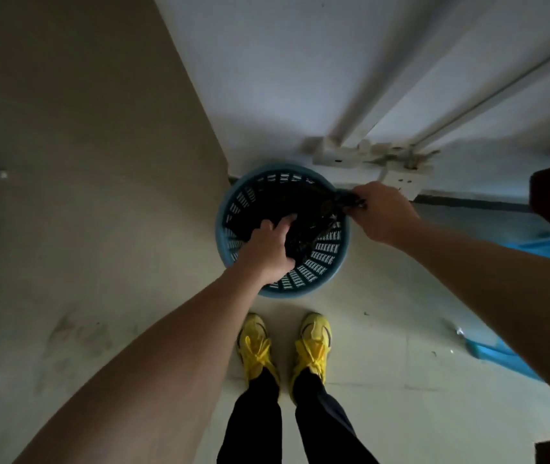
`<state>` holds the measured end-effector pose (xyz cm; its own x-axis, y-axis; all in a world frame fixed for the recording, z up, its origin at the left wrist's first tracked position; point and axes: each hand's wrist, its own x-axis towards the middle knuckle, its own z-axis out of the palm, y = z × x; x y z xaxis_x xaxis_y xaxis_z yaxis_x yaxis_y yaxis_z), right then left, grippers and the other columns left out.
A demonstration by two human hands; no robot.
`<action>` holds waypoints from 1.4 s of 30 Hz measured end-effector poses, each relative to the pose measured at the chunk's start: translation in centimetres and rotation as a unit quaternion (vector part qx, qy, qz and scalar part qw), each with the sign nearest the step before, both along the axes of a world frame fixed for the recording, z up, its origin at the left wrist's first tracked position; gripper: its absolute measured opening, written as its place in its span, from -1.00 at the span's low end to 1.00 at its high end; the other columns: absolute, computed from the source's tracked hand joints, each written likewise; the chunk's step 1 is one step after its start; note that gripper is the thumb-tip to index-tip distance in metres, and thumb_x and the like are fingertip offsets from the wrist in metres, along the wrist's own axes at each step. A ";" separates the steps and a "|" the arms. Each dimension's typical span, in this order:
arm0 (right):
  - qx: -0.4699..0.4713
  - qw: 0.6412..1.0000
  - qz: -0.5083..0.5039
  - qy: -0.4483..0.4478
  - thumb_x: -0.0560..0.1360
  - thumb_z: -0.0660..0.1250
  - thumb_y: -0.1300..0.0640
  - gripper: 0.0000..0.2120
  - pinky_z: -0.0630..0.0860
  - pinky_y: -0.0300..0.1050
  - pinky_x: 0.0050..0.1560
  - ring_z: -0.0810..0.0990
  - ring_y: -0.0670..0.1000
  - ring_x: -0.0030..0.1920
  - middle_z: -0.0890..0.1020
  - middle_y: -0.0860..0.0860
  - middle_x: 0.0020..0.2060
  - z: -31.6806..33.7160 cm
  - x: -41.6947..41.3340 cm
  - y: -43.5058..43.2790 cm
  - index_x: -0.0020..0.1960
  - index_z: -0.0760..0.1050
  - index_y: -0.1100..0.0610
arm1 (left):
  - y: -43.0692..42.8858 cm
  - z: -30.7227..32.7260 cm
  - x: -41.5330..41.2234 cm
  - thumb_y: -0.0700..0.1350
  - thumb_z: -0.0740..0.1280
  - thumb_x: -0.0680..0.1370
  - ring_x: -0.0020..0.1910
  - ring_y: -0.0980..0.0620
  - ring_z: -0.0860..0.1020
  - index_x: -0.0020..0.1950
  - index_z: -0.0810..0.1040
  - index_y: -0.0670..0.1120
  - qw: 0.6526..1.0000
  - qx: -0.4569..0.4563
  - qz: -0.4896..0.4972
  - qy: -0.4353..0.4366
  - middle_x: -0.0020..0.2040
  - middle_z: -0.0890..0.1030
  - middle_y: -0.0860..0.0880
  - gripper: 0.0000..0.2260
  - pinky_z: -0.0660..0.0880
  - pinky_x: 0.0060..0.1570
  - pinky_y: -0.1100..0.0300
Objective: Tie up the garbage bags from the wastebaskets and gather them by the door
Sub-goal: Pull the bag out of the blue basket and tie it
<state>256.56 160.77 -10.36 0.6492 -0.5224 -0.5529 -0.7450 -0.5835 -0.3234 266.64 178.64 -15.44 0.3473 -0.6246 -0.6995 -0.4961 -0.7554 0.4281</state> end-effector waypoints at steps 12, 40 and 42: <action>0.088 0.956 -0.262 -0.096 0.56 0.24 -0.03 -0.68 0.63 0.22 -0.12 0.68 0.23 -0.23 0.71 0.16 -0.27 3.3 -0.3 0.1 -0.24 0.60 0.12 | 4.1 3.2 -0.7 -0.04 0.12 0.66 -0.21 -0.26 0.55 -0.19 0.46 -0.18 0.991 -0.039 0.128 -0.008 -0.22 0.58 -0.24 -0.68 0.37 -0.33 0.03; 0.075 0.711 -0.631 -0.301 0.58 0.19 0.08 -0.75 0.48 -0.16 -0.50 0.60 0.04 -0.55 0.57 0.14 -0.34 24.2 -18.6 19.2 -0.24 0.41 0.16 | 17.7 21.5 -8.6 -0.12 0.17 0.64 -0.07 -0.19 0.60 -0.08 0.53 -0.24 0.882 -0.239 0.382 0.139 -0.06 0.60 -0.20 -0.75 0.60 -0.06 -0.09; 0.111 0.712 -0.628 -0.294 0.58 0.18 0.11 -0.76 0.51 -0.20 -0.50 0.61 0.00 -0.54 0.55 0.14 -0.29 21.3 -19.9 19.8 -0.25 0.36 0.13 | 17.3 19.1 -10.3 -0.20 0.14 0.64 -0.11 -0.17 0.56 -0.18 0.50 -0.19 0.864 -0.231 0.411 0.175 -0.14 0.57 -0.17 -0.76 0.57 -0.08 -0.07</action>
